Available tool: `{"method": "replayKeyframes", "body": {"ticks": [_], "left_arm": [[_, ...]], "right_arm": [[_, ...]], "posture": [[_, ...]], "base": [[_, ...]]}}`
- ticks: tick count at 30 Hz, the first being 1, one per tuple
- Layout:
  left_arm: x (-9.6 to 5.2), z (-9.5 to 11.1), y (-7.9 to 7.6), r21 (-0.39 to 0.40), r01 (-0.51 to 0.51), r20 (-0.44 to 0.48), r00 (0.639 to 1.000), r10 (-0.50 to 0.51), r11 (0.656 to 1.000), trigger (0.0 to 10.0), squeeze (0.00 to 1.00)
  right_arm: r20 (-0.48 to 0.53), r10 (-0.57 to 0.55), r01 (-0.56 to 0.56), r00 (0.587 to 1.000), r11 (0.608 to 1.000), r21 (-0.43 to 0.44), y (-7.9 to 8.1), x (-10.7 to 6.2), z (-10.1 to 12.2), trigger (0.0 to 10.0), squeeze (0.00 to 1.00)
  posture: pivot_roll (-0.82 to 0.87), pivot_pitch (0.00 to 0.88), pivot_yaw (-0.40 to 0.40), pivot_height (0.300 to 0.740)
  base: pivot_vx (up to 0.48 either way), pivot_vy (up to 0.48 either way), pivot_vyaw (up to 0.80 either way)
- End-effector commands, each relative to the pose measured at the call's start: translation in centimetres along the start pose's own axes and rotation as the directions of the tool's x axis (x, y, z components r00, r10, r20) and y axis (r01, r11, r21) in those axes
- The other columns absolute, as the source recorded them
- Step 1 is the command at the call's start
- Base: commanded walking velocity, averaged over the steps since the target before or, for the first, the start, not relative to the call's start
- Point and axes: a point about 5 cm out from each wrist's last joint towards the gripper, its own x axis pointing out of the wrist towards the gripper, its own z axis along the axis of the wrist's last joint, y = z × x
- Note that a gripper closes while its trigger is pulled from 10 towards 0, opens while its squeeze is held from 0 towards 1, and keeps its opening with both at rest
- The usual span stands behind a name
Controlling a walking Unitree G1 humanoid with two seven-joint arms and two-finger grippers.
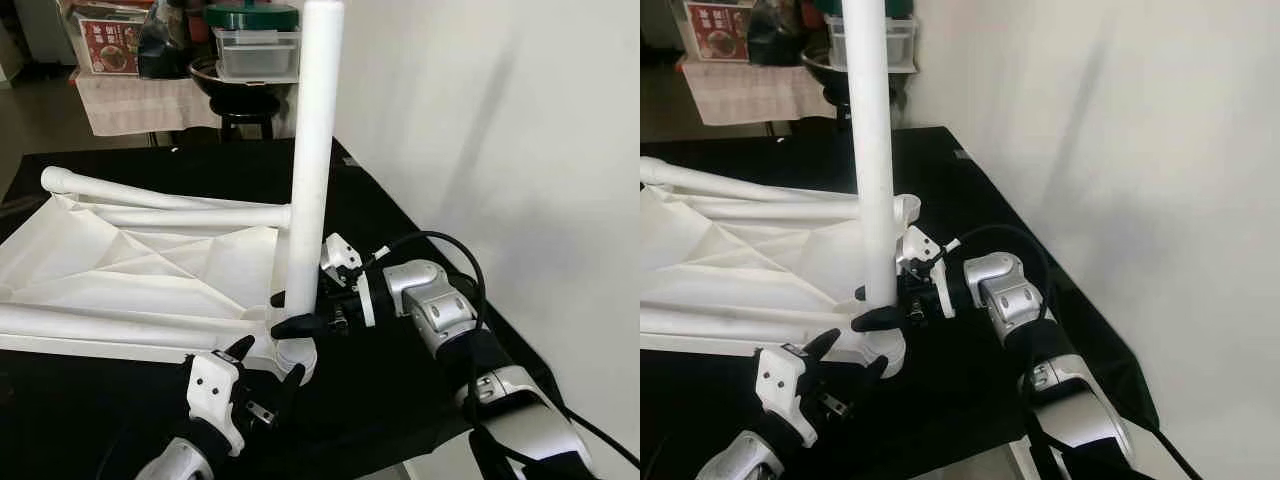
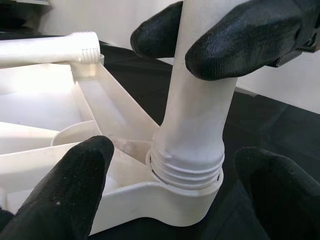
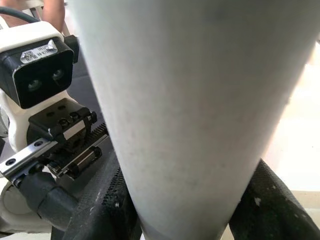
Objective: Building children table
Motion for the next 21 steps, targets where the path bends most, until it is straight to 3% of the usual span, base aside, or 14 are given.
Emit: {"method": "replayKeyframes", "body": {"ticks": [1,3,5,6,7,8,9,10,11,12,13,17,21], "left_arm": [[0.0,-0.2,-0.3,-0.005,0.003,-0.001,1.0,-0.003,1.0,10.0,0.0],[-0.1,-0.1,-0.3,-0.007,0.004,-0.001,1.0,-0.004,1.0,10.0,0.0],[-0.1,-0.1,-0.3,-0.007,0.004,-0.001,1.0,-0.004,1.0,10.0,0.0],[-0.2,-0.1,-0.3,-0.007,0.005,-0.001,1.0,-0.005,1.0,10.0,0.0],[-0.2,-0.1,-0.3,-0.007,0.005,-0.001,1.0,-0.005,1.0,10.0,0.0],[-0.3,-0.1,-0.2,-0.008,0.006,-0.001,1.0,-0.006,1.0,10.0,0.0],[-0.3,-0.1,-0.2,-0.008,0.006,-0.001,1.0,-0.006,1.0,10.0,0.0],[-0.3,0.0,-0.2,-0.008,0.006,-0.001,1.0,-0.006,1.0,10.0,0.0],[-0.3,0.0,-0.2,-0.008,0.006,-0.001,1.0,-0.006,1.0,10.0,0.0],[-0.3,0.0,-0.2,-0.008,0.006,-0.001,1.0,-0.006,1.0,10.0,0.0],[-0.3,0.0,-0.1,-0.007,0.006,-0.003,1.0,-0.006,1.0,10.0,0.0],[-0.2,-0.1,0.0,-0.007,0.011,-0.005,1.0,-0.011,1.0,10.0,0.0],[-0.2,-0.1,0.1,-0.001,0.004,-0.006,1.0,-0.004,1.0,10.0,0.0]], "right_arm": [[0.032,-0.031,0.03,0.999,0.999,0.023,0.0,-0.9,-0.5,0.0,0.0],[0.034,-0.153,0.152,0.988,0.988,0.038,0.2,-1.7,-1.8,0.0,0.0],[0.034,-0.153,0.152,0.988,0.988,0.038,0.2,-1.7,-1.8,0.0,0.0],[0.035,-0.264,0.259,0.964,0.96,0.104,0.6,-1.6,-2.8,0.0,0.0],[0.035,-0.264,0.259,0.964,0.96,0.104,0.6,-1.6,-2.8,0.0,0.0],[-0.01,-0.52,0.515,0.854,0.843,0.153,0.9,-0.7,-4.4,0.0,0.0],[-0.01,-0.52,0.515,0.854,0.843,0.153,0.9,-0.7,-4.4,0.0,0.0],[-0.106,-0.689,0.693,0.717,0.686,0.222,2.2,-0.2,-6.3,0.0,0.0],[-0.106,-0.689,0.693,0.717,0.686,0.222,2.2,-0.2,-6.3,0.0,0.0],[-0.187,-0.775,0.793,0.603,0.557,0.248,3.3,-0.2,-7.5,0.0,0.0],[-0.205,-0.801,0.823,0.562,0.518,0.232,3.8,-0.2,-7.6,0.0,0.0],[-0.19,-0.817,0.836,0.544,0.512,0.196,3.2,-0.6,-7.0,0.0,0.0],[-0.161,-0.813,0.826,0.56,0.534,0.181,3.0,0.1,-6.4,0.0,0.0]], "posture": [[-0.04,0.0,-0.121,0.74],[-0.06,0.0,-0.123,0.74],[-0.06,0.0,-0.123,0.74],[-0.06,0.0,-0.129,0.74],[-0.06,0.0,-0.129,0.74],[-0.06,0.0,-0.128,0.74],[-0.06,0.0,-0.128,0.74],[-0.07,0.0,-0.122,0.74],[-0.07,0.0,-0.122,0.74],[-0.07,0.0,-0.119,0.74],[-0.08,0.0,-0.115,0.74],[-0.08,0.0,-0.12,0.74],[-0.07,0.0,-0.116,0.74]], "base": [[0.0,0.0,0.0],[0.0,0.0,0.0],[0.0,0.0,0.0],[0.0,0.0,0.0],[0.0,0.0,0.0],[0.0,0.0,0.0],[0.0,0.0,0.0],[0.0,0.0,0.0],[0.0,0.0,0.0],[0.0,0.0,0.0],[0.0,0.0,0.0],[0.0,0.0,0.0],[0.0,0.0,0.0]]}}
